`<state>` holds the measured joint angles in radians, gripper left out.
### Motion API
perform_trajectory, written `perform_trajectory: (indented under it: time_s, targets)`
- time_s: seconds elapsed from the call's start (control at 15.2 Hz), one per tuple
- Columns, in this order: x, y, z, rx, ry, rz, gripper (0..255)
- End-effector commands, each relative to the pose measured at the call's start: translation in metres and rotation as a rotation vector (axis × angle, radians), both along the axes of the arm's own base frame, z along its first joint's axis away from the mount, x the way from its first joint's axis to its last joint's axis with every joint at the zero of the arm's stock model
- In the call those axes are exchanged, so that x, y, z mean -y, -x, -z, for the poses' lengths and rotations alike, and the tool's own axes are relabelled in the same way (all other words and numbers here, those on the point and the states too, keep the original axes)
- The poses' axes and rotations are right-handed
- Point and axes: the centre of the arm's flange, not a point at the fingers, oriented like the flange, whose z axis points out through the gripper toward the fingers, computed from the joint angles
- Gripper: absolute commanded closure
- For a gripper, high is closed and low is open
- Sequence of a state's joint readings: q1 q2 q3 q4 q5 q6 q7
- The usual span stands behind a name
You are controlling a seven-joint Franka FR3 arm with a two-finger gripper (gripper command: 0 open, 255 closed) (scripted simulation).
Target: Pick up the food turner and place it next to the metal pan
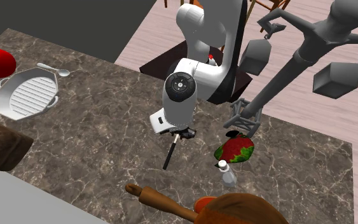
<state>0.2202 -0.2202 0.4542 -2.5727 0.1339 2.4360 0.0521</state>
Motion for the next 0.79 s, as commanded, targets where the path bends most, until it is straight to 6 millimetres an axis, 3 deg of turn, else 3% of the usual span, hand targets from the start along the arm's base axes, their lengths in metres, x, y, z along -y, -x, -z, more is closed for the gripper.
perform_trajectory:
  time_s: [0.0, 0.46, 0.73]
  targets:
    - [0.000, 0.000, 0.000, 0.000, 0.000, -0.001, 255]
    - [0.000, 0.000, 0.000, 0.000, 0.000, -0.001, 255]
    - [0.000, 0.000, -0.021, 0.000, 0.000, -0.001, 255]
